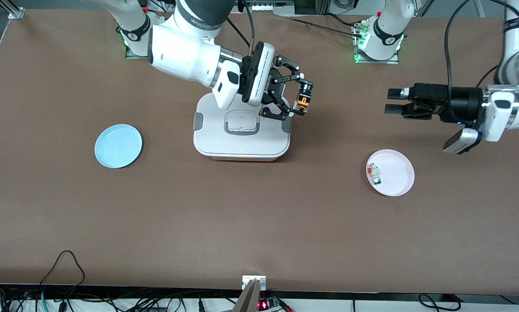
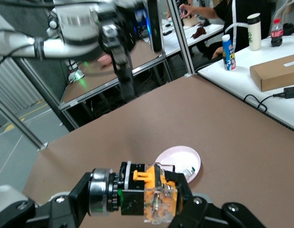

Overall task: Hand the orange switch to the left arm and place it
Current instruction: 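Raise the switch above the box while the left gripper reaches toward it, then close the left gripper on the switch held by the right gripper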

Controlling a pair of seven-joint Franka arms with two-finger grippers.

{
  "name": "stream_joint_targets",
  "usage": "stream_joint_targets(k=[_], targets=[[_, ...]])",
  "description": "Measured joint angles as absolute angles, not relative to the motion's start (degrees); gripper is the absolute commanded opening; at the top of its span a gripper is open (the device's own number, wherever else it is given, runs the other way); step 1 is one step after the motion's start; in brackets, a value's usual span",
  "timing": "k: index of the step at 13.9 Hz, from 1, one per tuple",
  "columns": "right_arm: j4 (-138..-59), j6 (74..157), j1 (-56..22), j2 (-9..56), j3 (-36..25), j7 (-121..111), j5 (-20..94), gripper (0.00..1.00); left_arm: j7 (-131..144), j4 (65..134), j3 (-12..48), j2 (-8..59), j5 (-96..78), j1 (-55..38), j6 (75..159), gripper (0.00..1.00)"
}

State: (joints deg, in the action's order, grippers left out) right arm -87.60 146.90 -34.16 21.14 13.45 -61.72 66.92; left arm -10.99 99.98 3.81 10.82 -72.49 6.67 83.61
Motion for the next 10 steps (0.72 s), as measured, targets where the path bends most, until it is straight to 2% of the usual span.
stream_joint_targets(k=[5,10], targets=[[-87.5,150.3,-36.5,21.2,13.4,-61.7,69.2,0.02,-8.4,110.5,7.9,10.4,-84.2,6.5,90.3,0.99],[-87.4,150.3,-36.5,21.2,13.4,-61.7,69.2,0.02,-7.2,114.1,14.1,9.4,-90.0,6.4,94.5,0.96]])
